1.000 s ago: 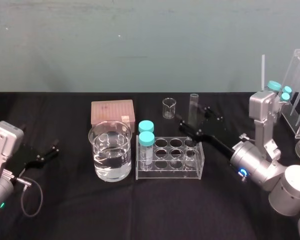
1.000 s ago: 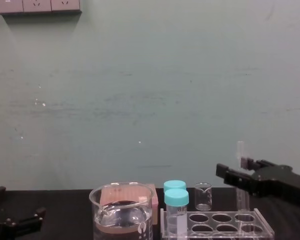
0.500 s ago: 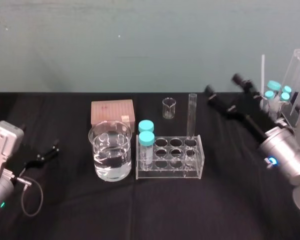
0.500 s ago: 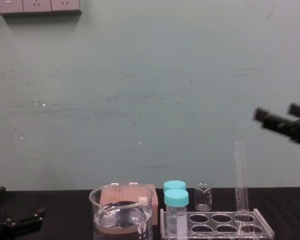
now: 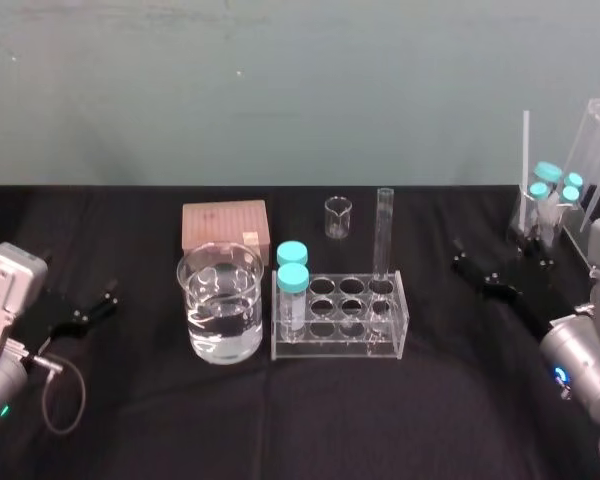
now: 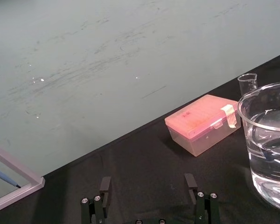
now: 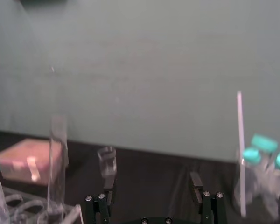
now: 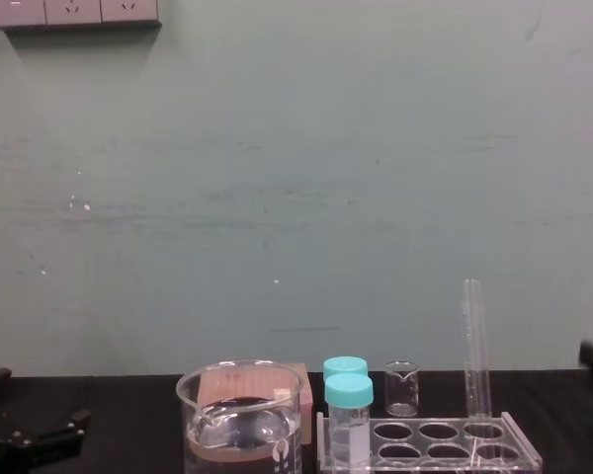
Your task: Hold the test tube with one hand and immerse one end into the beaker, then return it to the test tube rack.
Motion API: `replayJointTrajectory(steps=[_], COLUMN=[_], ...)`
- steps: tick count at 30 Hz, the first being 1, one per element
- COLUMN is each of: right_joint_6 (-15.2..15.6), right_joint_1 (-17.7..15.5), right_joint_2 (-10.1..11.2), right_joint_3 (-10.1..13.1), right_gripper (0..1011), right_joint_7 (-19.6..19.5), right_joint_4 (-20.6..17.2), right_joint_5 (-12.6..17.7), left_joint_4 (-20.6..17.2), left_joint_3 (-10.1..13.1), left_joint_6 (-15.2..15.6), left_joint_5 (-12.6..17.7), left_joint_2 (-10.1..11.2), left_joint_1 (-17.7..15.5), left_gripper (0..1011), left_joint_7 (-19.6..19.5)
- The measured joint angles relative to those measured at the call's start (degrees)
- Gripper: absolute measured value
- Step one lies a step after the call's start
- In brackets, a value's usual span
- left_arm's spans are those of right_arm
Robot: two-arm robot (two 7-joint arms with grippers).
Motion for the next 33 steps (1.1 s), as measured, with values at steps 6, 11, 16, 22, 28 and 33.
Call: replayJointTrajectory(steps=[6, 11, 16, 22, 28, 33], right_joint_6=[1.1, 1.4, 1.4, 1.3, 1.3, 1.3], right_joint_1=[0.8, 1.1, 1.0, 0.9, 0.9, 0.9], right_joint_2=[-0.7, -0.9, -0.9, -0.8, -0.8, -0.8], right_joint_3=[-0.5, -0.5, -0.5, -0.5, -0.4, -0.4], right_gripper=[1000, 1000, 1000, 1000, 1000, 1000], right_joint_7=[0.5, 0.7, 0.7, 0.7, 0.7, 0.6], right_joint_4=[2.6, 3.1, 3.0, 2.9, 2.8, 2.8], right_joint_5=[-1.2, -1.8, -1.7, -1.7, -1.6, -1.5], left_joint_4=[0.0, 0.0, 0.0, 0.0, 0.0, 0.0], left_joint_3=[0.0, 0.0, 0.0, 0.0, 0.0, 0.0], left_joint_6=[0.0, 0.0, 0.0, 0.0, 0.0, 0.0], left_joint_5=[0.0, 0.0, 0.0, 0.0, 0.0, 0.0], left_joint_2=[0.0, 0.0, 0.0, 0.0, 0.0, 0.0], left_joint_1=[0.0, 0.0, 0.0, 0.0, 0.0, 0.0], left_gripper=[1000, 1000, 1000, 1000, 1000, 1000], left_joint_7=[0.0, 0.0, 0.0, 0.0, 0.0, 0.0])
